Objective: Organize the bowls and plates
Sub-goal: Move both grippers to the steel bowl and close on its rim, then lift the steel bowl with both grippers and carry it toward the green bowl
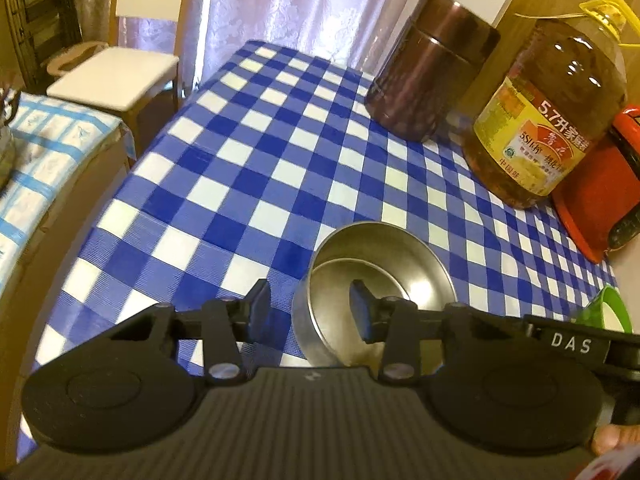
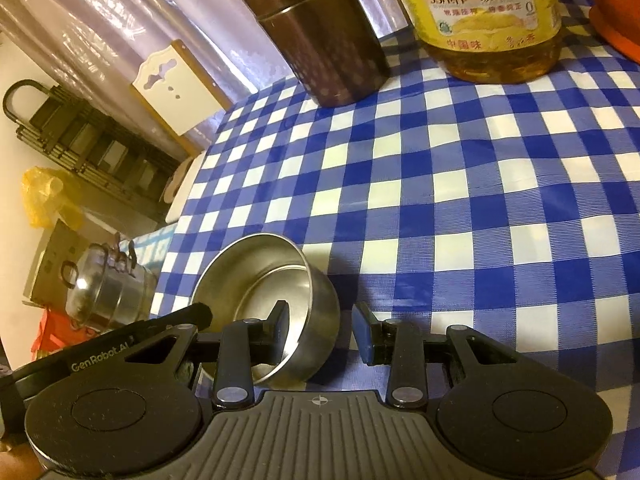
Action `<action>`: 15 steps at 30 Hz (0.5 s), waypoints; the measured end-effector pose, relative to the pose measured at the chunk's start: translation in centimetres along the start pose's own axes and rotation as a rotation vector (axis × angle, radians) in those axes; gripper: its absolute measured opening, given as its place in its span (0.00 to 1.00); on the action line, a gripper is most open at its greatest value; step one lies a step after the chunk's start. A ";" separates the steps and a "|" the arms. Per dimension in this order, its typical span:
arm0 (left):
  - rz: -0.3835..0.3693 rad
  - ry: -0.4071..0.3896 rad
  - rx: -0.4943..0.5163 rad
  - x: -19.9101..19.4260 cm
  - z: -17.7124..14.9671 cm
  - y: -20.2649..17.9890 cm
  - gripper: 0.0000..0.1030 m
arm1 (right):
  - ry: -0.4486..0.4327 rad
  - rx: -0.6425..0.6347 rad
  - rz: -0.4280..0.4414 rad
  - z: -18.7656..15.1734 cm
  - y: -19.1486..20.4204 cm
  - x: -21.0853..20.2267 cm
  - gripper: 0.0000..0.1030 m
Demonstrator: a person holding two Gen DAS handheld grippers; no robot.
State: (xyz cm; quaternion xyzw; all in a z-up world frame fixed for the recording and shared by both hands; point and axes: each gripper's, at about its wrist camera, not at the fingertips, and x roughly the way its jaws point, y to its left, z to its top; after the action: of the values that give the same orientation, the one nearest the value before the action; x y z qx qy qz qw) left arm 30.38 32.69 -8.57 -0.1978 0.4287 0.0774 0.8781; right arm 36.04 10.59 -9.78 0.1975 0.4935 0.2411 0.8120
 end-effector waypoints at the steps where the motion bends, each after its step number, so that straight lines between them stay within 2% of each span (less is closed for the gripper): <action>1: -0.001 0.003 -0.005 0.2 0.0 0.1 0.33 | 0.002 0.000 -0.005 0.1 0.0 0.2 0.35; 8: -0.002 0.010 0.002 0.9 -0.1 0.1 0.20 | 0.003 -0.003 -0.011 0.3 0.1 0.9 0.34; 11: 0.008 0.009 0.014 0.9 -0.2 -0.1 0.17 | -0.003 -0.007 -0.011 0.2 0.2 0.9 0.22; 15: 0.024 0.008 0.036 0.8 -0.3 -0.4 0.08 | 0.006 -0.005 -0.007 0.0 0.3 1.2 0.19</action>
State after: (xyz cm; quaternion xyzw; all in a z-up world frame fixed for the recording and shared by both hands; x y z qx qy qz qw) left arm 30.77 32.19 -9.28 -0.1769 0.4360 0.0794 0.8788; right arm 36.47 11.54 -10.46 0.1932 0.4960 0.2400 0.8118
